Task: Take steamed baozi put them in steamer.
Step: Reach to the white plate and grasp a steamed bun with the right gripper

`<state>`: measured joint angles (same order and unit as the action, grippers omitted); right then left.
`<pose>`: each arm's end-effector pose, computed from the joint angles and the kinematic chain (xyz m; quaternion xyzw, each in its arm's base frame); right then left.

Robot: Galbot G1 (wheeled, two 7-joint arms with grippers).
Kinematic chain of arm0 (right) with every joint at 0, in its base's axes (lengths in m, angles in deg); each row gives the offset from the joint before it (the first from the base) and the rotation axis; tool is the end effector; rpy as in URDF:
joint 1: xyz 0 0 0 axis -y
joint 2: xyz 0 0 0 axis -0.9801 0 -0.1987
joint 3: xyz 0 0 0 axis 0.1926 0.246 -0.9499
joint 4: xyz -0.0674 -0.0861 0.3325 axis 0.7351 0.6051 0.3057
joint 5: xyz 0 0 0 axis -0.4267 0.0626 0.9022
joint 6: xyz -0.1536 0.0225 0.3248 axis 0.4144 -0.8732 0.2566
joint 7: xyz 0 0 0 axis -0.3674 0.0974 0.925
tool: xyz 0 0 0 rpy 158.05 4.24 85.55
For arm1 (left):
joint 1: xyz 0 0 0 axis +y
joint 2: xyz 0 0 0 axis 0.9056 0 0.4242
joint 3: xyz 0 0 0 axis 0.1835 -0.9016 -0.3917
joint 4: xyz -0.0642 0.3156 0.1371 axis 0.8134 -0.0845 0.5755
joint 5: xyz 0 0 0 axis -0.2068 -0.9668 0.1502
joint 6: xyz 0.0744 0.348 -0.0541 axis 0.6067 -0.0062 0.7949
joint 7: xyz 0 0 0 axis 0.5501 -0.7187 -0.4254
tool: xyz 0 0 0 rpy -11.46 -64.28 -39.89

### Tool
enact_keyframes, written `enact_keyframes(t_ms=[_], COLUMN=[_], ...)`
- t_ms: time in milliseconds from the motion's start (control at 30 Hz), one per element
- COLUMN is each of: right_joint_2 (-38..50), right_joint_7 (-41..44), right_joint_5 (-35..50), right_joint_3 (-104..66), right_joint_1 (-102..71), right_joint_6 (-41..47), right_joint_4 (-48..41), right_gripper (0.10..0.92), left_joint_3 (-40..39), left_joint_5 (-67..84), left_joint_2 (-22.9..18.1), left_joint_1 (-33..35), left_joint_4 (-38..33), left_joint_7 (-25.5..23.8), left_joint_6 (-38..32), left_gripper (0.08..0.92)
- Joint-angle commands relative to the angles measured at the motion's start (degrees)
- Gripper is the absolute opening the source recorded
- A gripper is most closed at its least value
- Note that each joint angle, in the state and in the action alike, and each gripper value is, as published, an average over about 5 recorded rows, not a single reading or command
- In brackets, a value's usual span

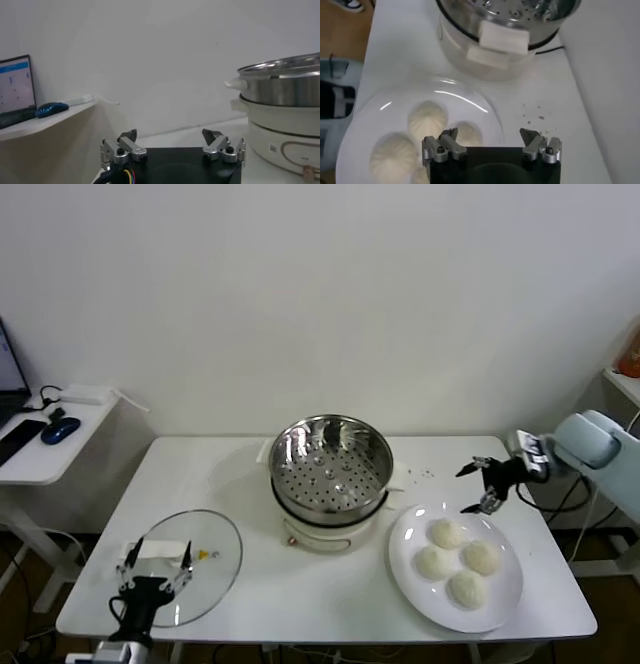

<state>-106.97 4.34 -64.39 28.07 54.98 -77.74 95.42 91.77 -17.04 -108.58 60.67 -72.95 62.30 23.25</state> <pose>0.5069 -0.2145 -0.1523 0.5367 -0.6388 0.4175 0.3600 0.1459 0.1009 -0.3544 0.0235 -0.9934 -0.1036 0.0444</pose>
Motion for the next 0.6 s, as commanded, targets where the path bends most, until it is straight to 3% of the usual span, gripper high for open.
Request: enact_keyframes(t_ms=[33, 600], right_joint_2=[-7.0, -9.8], right_joint_7=[2.2, 0.1], right_joint_5=[-1.2, -6.3], right_joint_3=[24.1, 21.5], right_joint_1=[15.9, 9.0], right_joint_6=[-0.2, 0.1], right_joint_4=[-5.2, -7.2], right_gripper=[0.823, 0.823], left_joint_3=[0.0, 0.1], left_joint_5=[-0.2, -0.1], left_joint_2=[-0.2, -0.1], left_joint_1=[-0.3, -0.7], left_joint_4=[-0.2, 0.3], left_joint_7=[0.0, 0.0], left_joint_6=[0.4, 0.7], left_gripper=[0.823, 0.823])
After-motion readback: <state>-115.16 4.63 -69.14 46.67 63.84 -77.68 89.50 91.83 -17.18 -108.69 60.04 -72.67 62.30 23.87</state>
